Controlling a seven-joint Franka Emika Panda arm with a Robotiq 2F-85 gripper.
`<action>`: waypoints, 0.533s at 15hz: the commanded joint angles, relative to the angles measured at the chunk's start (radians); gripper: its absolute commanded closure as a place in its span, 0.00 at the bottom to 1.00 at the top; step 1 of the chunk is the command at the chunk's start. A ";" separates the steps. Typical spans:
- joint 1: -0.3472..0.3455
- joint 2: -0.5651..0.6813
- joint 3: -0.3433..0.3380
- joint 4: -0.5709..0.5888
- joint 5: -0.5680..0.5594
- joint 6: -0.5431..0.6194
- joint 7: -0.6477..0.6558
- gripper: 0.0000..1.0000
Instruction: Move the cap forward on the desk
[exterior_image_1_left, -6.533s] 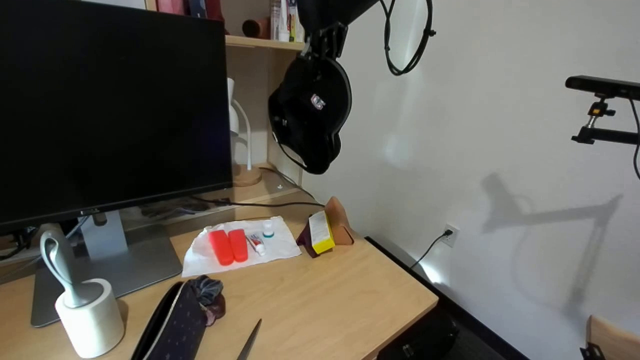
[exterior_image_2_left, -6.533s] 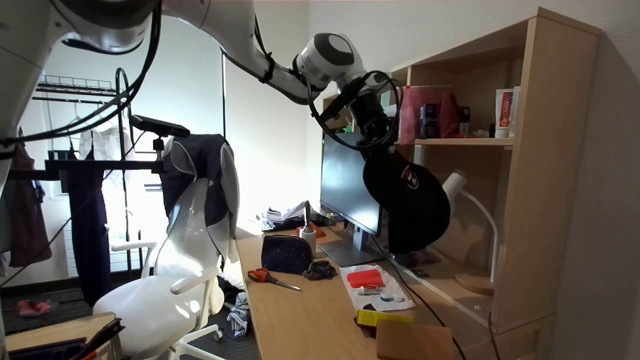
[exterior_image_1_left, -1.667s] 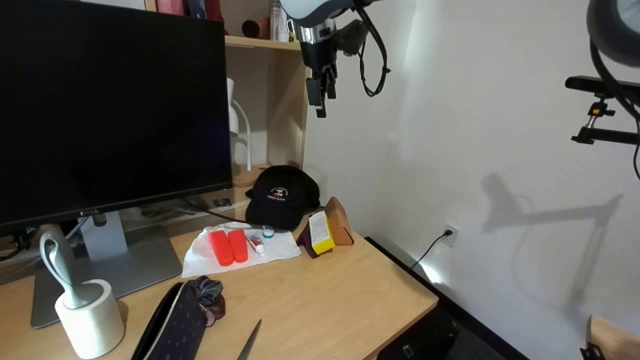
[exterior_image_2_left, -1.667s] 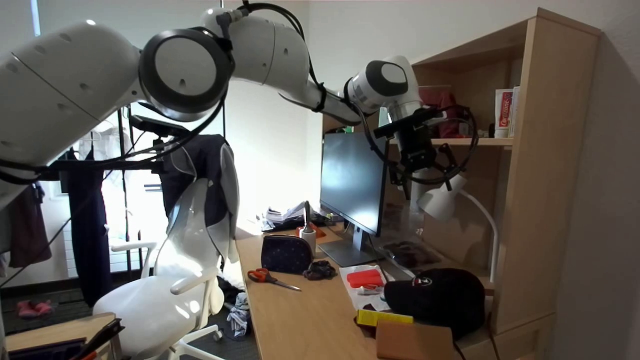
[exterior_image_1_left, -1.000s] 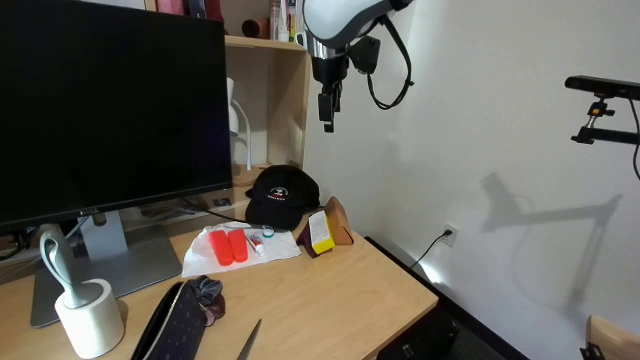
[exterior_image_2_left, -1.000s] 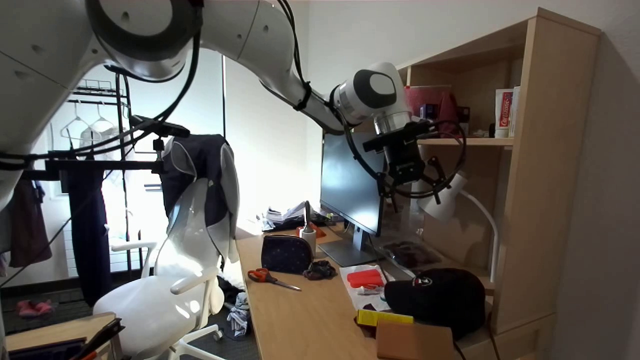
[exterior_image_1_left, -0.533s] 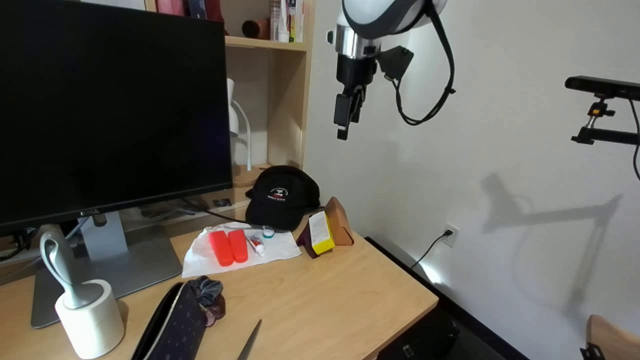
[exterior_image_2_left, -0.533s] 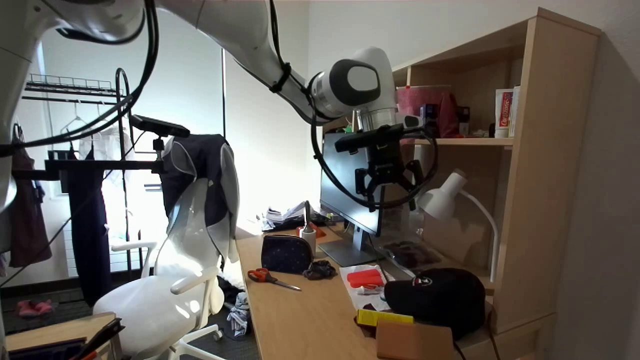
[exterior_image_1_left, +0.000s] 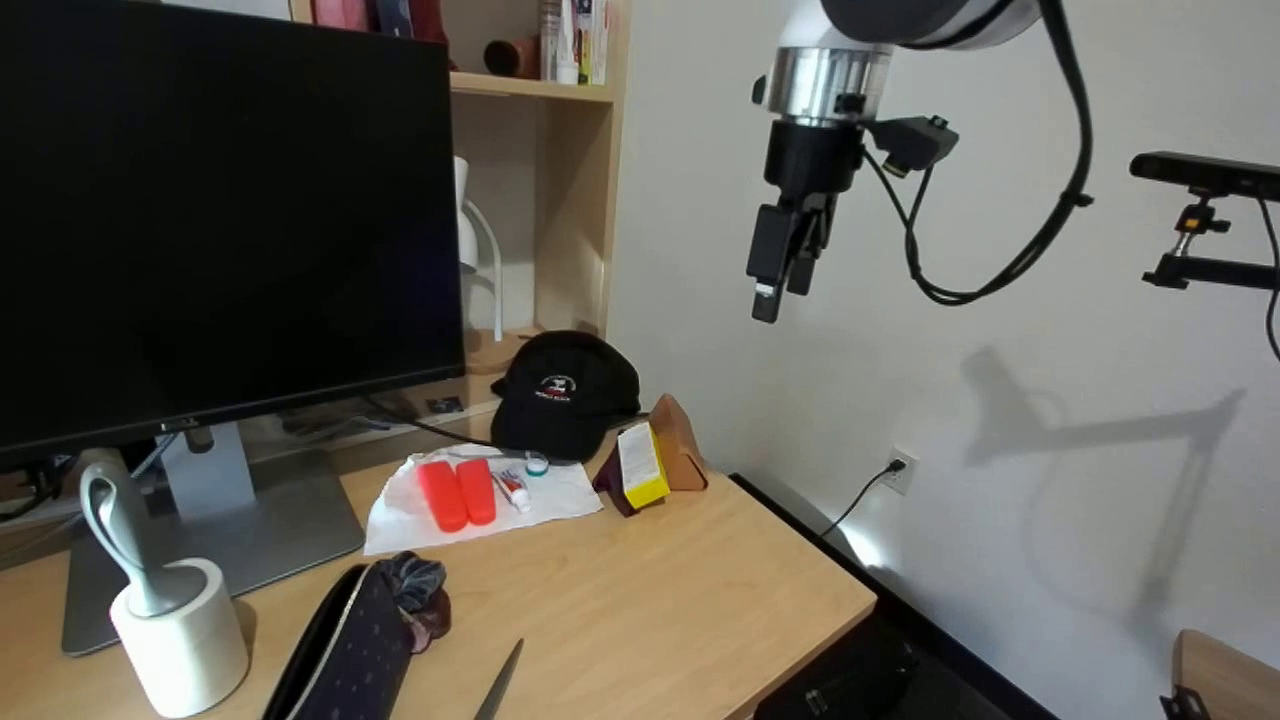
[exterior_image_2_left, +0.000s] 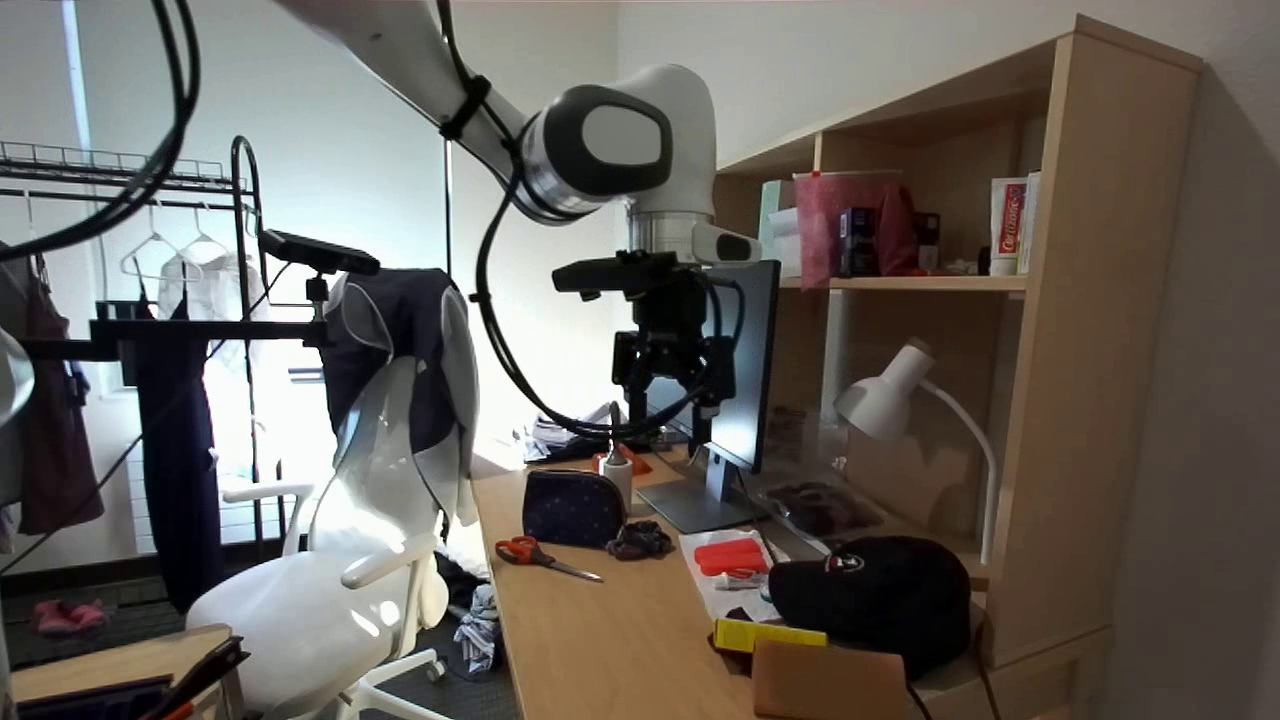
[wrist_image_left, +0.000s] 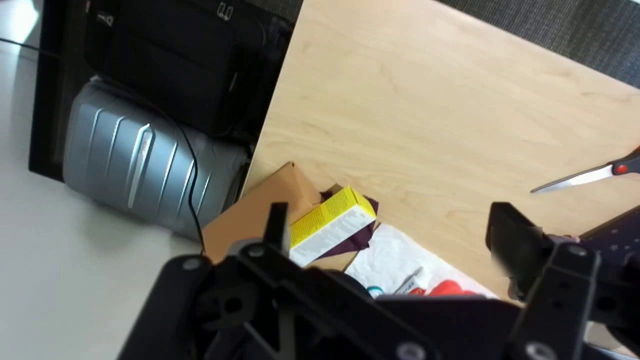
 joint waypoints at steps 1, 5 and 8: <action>0.018 -0.106 -0.003 -0.098 -0.015 -0.054 0.069 0.00; 0.029 -0.130 -0.002 -0.104 -0.004 -0.121 0.097 0.00; 0.032 -0.112 -0.008 -0.088 -0.003 -0.112 0.084 0.00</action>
